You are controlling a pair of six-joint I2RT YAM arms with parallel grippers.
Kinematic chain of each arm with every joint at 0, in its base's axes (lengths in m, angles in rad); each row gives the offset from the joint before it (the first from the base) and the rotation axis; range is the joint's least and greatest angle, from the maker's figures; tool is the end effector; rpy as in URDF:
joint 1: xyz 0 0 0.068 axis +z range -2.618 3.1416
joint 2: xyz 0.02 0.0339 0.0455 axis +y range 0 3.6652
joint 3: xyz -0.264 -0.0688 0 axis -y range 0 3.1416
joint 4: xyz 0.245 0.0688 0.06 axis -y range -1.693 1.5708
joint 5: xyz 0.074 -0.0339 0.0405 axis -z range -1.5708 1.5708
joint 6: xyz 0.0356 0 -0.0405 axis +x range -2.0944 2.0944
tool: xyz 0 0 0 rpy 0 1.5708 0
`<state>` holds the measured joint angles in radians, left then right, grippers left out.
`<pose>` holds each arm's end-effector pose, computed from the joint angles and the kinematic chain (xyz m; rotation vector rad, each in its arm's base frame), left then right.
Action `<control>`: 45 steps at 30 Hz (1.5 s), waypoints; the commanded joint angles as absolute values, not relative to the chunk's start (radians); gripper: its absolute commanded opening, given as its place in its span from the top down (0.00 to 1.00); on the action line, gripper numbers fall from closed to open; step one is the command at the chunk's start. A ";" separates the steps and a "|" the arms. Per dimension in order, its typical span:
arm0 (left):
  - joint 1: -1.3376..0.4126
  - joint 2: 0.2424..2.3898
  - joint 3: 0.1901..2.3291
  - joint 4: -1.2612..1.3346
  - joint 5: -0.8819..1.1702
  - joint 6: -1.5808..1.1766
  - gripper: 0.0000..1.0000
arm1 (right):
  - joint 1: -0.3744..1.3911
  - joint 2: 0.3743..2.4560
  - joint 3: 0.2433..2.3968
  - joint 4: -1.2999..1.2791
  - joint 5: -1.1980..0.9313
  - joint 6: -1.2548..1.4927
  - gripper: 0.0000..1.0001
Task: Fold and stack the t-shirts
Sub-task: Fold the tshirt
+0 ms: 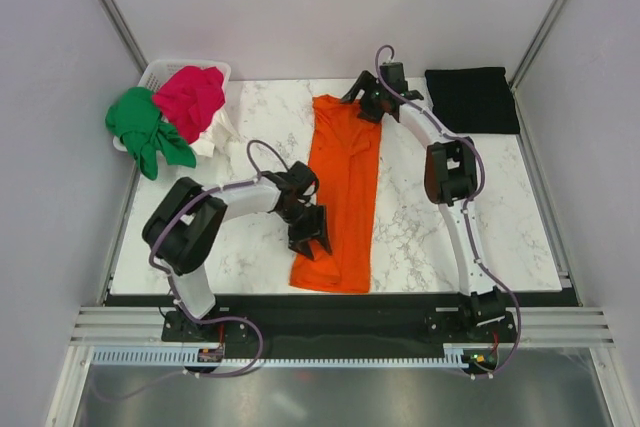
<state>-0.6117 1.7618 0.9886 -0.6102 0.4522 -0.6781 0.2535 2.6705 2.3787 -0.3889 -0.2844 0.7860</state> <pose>0.2425 -0.1891 0.1404 0.0340 -2.9352 0.7053 0.5698 0.1579 0.1522 0.4663 2.3234 0.8538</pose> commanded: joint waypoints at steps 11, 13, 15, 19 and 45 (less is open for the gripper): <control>-0.764 1.856 1.138 -0.460 0.551 -0.828 0.41 | 0.308 2.758 2.375 -0.164 -0.360 0.876 0.12; -0.765 1.832 1.141 -0.480 0.525 -0.827 0.41 | 0.305 2.703 2.317 -0.161 -0.357 0.862 0.12; -0.770 1.778 1.149 -0.524 0.499 -0.818 0.42 | 0.304 2.639 2.289 -0.164 -0.342 0.835 0.12; -0.776 1.643 1.149 -0.623 0.356 -0.802 0.43 | 0.273 2.539 2.272 -0.176 -0.370 0.828 0.09; -0.913 1.249 0.672 -0.509 0.192 -1.084 0.39 | 0.360 0.979 0.571 -0.583 -0.167 0.810 0.18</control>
<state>-0.8833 1.2297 0.6876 -0.6174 0.2085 -0.9993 0.3325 1.0893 0.6758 -0.4709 -0.2176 0.7494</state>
